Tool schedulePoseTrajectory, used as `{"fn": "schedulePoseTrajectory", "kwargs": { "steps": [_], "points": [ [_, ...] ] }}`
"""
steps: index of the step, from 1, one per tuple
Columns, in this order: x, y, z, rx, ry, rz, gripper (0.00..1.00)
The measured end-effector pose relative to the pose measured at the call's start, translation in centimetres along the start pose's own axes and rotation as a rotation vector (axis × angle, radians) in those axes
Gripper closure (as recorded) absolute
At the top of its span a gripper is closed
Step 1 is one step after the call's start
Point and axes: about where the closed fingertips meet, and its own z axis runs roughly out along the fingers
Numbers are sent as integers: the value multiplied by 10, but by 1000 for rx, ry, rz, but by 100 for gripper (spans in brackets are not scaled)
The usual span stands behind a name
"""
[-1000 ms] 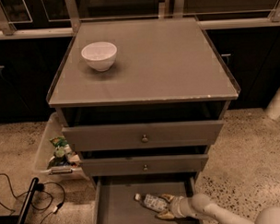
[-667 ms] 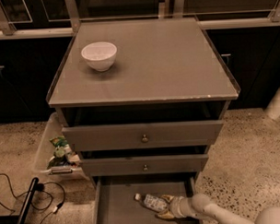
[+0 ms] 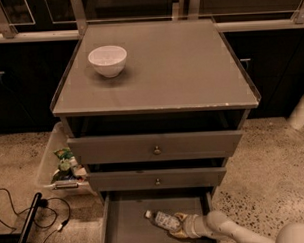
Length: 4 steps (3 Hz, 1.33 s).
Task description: Pick blue plastic bottle from bottom drawer and place on counter
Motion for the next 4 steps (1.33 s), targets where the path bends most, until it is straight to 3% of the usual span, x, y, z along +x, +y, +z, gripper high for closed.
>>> {"fn": "schedulePoseTrajectory", "kwargs": {
  "steps": [1,3,4],
  "points": [
    [-10,9,-14,-2,-2,1,100],
    [-47,22,-74,21,-49,-31,100],
    [-68,18,-114,54,-14,-63,100]
  ]
}}
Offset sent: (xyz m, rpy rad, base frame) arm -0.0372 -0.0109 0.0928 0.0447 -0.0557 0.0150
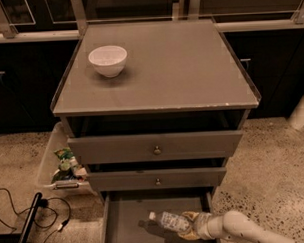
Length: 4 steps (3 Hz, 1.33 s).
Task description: Pick blue plastic bottle from bottom drawer and place on counter
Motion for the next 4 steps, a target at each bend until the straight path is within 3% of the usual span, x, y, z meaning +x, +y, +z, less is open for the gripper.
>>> {"fn": "schedulePoseTrajectory", "kwargs": {
  "steps": [1,2,3,4],
  "points": [
    [-36,-29,-70,51,23,-23,100],
    [-47,-50,-91,82,46,-62,100],
    [-47,-49,-90,81,46,-62,100],
    [-61,-41,-114,57,23,-101,100]
  ]
}}
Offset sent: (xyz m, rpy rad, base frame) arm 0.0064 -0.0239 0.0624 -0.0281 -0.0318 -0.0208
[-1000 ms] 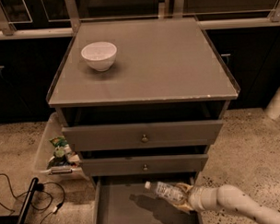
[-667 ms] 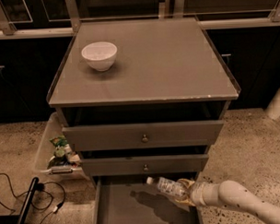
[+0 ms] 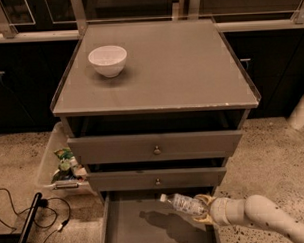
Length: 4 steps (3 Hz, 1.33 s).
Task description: Pick blue plastic bottle from bottom drawer and place on counter
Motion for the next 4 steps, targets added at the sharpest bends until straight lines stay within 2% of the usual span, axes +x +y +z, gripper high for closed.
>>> {"fn": "schedulePoseTrajectory", "kwargs": {
  "steps": [1,2,3,4],
  "points": [
    [-35,-4,-59,-8,-50,-82,100],
    [-70,-9,-127,2,-73,-162,100],
    [-105,-25,-189,33,-83,-219,100],
    [-154,-43,-237,95,-67,-302,100]
  ]
}}
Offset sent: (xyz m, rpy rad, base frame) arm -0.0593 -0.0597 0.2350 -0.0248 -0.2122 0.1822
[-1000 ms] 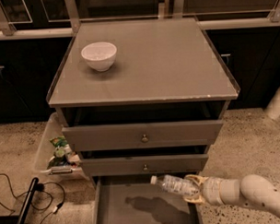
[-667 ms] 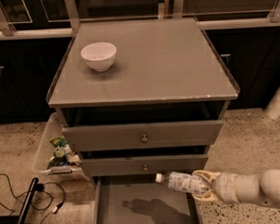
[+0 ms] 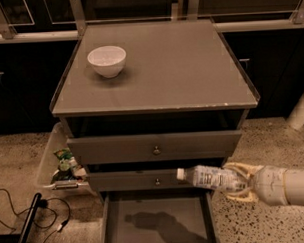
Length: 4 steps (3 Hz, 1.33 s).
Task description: Pick blue plastic bottle from bottom drawer and place on counter
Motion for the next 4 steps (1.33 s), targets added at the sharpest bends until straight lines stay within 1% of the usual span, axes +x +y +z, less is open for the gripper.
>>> {"fn": "schedulePoseTrajectory", "kwargs": {
  "steps": [1,2,3,4],
  "points": [
    [-46,-46,-9,88,-12,-125,100],
    [-46,-46,-9,88,-12,-125,100],
    [-54,-48,-10,84,-25,-154,100],
    [-73,-72,-18,74,-80,-225,100]
  ]
}}
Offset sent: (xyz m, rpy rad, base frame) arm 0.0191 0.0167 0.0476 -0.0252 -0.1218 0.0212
